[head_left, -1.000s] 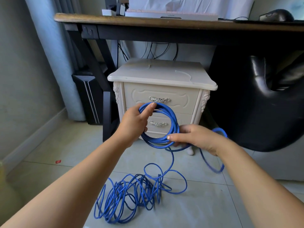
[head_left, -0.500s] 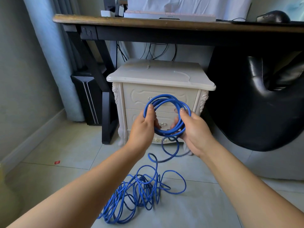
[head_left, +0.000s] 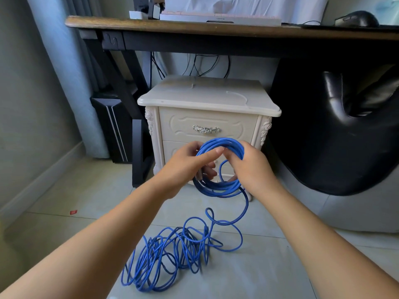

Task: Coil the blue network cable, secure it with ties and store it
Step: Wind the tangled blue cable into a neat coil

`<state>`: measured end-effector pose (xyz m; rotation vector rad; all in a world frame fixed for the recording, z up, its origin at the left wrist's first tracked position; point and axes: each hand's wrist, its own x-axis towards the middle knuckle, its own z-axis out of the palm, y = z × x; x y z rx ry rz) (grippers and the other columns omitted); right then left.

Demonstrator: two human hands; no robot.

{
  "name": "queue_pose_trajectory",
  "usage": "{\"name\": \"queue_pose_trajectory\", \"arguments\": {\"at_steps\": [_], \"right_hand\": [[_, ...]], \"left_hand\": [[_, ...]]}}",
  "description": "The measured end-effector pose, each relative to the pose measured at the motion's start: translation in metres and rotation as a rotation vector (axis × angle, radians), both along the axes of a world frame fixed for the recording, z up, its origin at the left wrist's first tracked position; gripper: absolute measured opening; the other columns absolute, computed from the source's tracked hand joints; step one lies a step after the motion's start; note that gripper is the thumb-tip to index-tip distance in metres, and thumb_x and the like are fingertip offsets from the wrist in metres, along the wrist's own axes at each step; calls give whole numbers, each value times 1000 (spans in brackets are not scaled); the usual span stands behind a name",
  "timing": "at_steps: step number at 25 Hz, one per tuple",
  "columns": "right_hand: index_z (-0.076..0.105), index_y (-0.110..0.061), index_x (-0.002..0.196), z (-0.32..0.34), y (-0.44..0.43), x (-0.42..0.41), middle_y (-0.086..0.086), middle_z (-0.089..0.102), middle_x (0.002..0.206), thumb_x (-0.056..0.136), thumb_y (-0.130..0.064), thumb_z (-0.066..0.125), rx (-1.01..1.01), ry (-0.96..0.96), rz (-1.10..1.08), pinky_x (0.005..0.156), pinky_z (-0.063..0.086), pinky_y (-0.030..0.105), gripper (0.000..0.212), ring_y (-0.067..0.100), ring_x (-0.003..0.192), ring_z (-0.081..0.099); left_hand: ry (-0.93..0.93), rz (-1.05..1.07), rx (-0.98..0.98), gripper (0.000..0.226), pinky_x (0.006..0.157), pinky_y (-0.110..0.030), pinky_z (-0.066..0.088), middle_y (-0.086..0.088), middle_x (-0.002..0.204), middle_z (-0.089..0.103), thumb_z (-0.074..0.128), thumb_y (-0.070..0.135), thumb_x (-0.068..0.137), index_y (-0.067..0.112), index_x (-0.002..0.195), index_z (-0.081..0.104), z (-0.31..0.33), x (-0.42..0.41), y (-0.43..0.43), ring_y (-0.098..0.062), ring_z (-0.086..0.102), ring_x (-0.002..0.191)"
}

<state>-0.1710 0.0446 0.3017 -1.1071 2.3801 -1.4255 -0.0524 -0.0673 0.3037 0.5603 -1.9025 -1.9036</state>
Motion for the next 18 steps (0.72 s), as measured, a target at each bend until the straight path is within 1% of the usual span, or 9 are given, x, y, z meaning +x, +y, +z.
{"name": "queue_pose_trajectory", "arguments": {"at_steps": [2, 5, 7, 9, 11, 13, 15, 17, 18], "right_hand": [[61, -17, 100, 3, 0, 0, 0, 63, 84, 94, -46, 54, 61, 125, 9, 71, 55, 40, 30, 22, 78, 63], [60, -20, 94, 6, 1, -2, -1, 60, 71, 94, -43, 56, 88, 118, 80, 57, 53, 34, 24, 21, 66, 62], [62, -18, 94, 7, 3, -2, -2, 55, 59, 93, -39, 59, 52, -105, 157, 54, 54, 31, 21, 21, 55, 61], [62, -11, 91, 9, 8, -6, 3, 55, 58, 92, -26, 64, -53, -474, 259, 66, 59, 39, 16, 21, 55, 60], [63, -8, 87, 11, 14, -13, 9, 65, 68, 90, -21, 66, -41, -615, 333, 80, 56, 40, 14, 28, 69, 68], [64, -6, 83, 11, 16, -12, 12, 70, 72, 92, -25, 62, 46, -559, 348, 84, 54, 35, 20, 33, 84, 72], [60, -5, 70, 12, 13, -8, 12, 65, 63, 96, -27, 56, -15, -558, 293, 69, 55, 28, 35, 30, 71, 71], [49, -8, 61, 13, 9, -5, 7, 50, 50, 99, -26, 51, -204, -667, 225, 53, 52, 26, 42, 22, 51, 60], [43, -11, 60, 14, 9, -7, 3, 41, 47, 100, -25, 49, -322, -773, 197, 46, 49, 24, 43, 18, 44, 51]], "left_hand": [[-49, 44, -132, 42, 55, -24, 50, -2, 78, 64, 68, 38, 88, 4, 109, 57, 3, -2, 2, -16, 66, 62], [-55, 78, -303, 32, 52, -33, 56, 1, 59, 55, 62, 37, 93, 7, 103, 57, 3, -5, 4, -11, 55, 45], [-43, 110, -362, 27, 54, -36, 59, 3, 47, 45, 60, 34, 94, 8, 95, 57, 4, -6, 6, -9, 45, 38], [-22, 144, -379, 27, 51, -35, 58, 2, 46, 41, 58, 35, 95, 10, 86, 54, 4, -8, 6, -10, 42, 37], [0, 184, -330, 33, 51, -37, 57, -3, 52, 39, 58, 37, 95, 6, 84, 50, 2, -10, 5, -13, 41, 38], [20, 228, -283, 38, 52, -41, 57, -7, 57, 38, 59, 38, 94, 2, 86, 48, -2, -12, 4, -15, 41, 39], [36, 232, -260, 36, 52, -38, 54, -6, 58, 44, 57, 39, 95, 4, 90, 52, -1, -13, 10, -15, 49, 42], [101, 147, -38, 39, 56, -30, 54, -4, 68, 58, 49, 45, 97, 8, 102, 59, 3, -13, 13, -13, 63, 60], [119, 96, 109, 44, 65, -29, 57, -4, 76, 64, 43, 49, 98, 10, 109, 62, 5, -13, 12, -13, 67, 71]]}}
